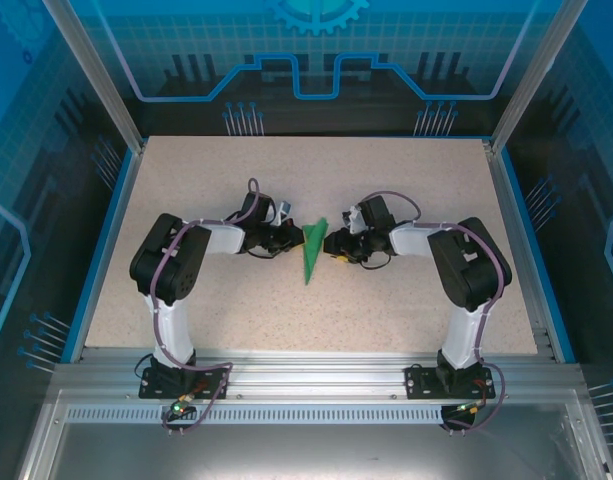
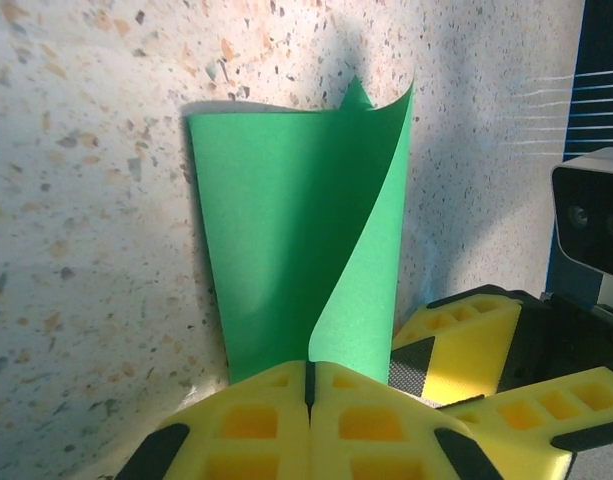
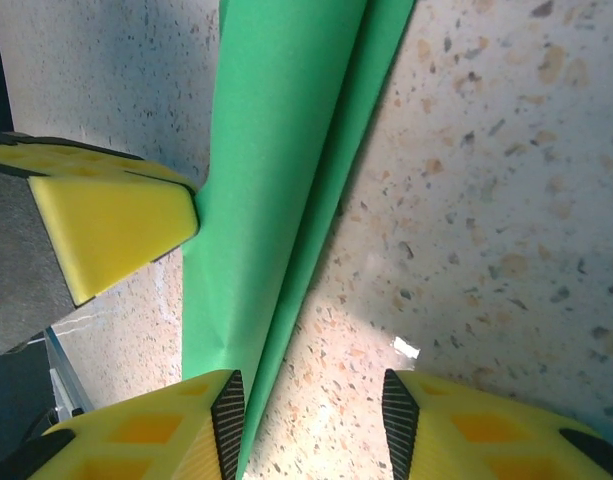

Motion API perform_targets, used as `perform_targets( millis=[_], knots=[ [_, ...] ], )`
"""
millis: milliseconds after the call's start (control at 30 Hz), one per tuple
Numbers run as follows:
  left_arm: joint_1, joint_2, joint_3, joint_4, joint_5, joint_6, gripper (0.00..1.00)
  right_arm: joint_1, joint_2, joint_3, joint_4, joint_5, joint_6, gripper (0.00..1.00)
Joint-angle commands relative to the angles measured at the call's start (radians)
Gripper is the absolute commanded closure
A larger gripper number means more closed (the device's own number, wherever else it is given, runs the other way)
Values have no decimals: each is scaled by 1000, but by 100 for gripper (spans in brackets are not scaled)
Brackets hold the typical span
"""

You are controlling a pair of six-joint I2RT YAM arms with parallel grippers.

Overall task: Fold a paper plane with a square sheet of paper (fold left side to right side)
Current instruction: Fold the wing for the fifth time at the center of the table.

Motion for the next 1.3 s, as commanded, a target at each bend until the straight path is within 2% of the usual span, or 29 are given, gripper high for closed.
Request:
perform_targets(
  millis=[0,1267],
  knots=[
    [16,2,26,-28,25,40,100,-18,-37,-11,-18,0,-19,57],
    [34,72,80,-69,40,94,100,-18,-36,-7,-8,-35,-21,58]
  ],
)
